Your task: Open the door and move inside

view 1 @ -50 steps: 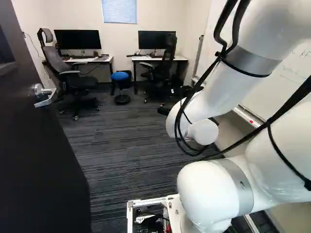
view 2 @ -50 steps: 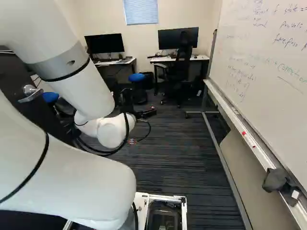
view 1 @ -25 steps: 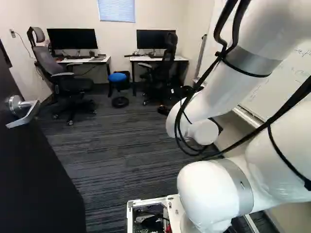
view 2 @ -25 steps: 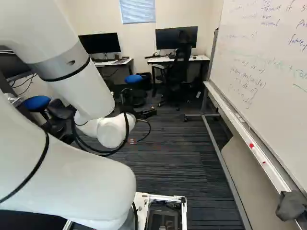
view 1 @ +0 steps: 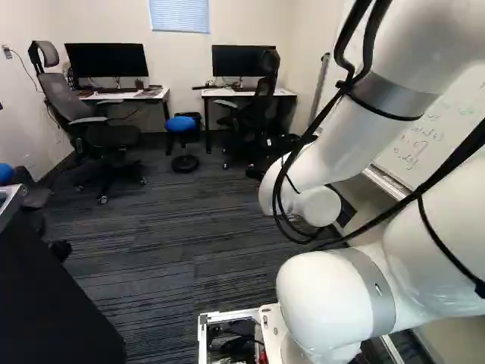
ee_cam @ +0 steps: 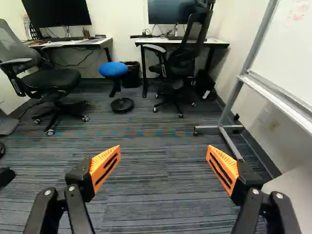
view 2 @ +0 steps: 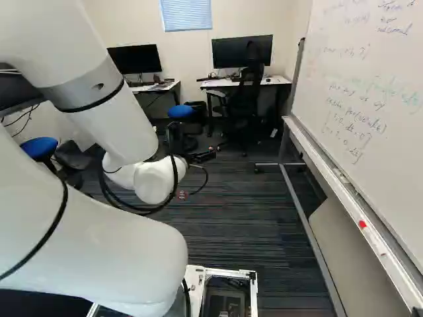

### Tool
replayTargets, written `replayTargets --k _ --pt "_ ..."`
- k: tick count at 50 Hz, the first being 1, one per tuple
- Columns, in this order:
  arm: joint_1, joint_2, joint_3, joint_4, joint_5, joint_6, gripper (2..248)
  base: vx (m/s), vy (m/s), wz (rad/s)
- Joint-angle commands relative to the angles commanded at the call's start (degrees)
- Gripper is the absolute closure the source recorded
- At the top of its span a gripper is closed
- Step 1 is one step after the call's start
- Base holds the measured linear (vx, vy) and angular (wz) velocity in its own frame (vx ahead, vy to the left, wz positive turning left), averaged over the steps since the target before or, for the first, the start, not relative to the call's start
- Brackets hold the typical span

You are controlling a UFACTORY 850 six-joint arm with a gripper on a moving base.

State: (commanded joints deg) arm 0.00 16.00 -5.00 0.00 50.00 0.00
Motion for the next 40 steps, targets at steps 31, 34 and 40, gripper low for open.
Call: replayTargets --k 31,34,40 --pt "0.0 0.0 0.0 0.0 0.0 0.0 3 0.201 0.056 0.247" --pt "0.0 0.0 0.0 0.0 0.0 0.0 3 0.2 0.059 0.257" --pt "0.0 0.0 0.0 0.0 0.0 0.0 3 0.198 0.057 0.256"
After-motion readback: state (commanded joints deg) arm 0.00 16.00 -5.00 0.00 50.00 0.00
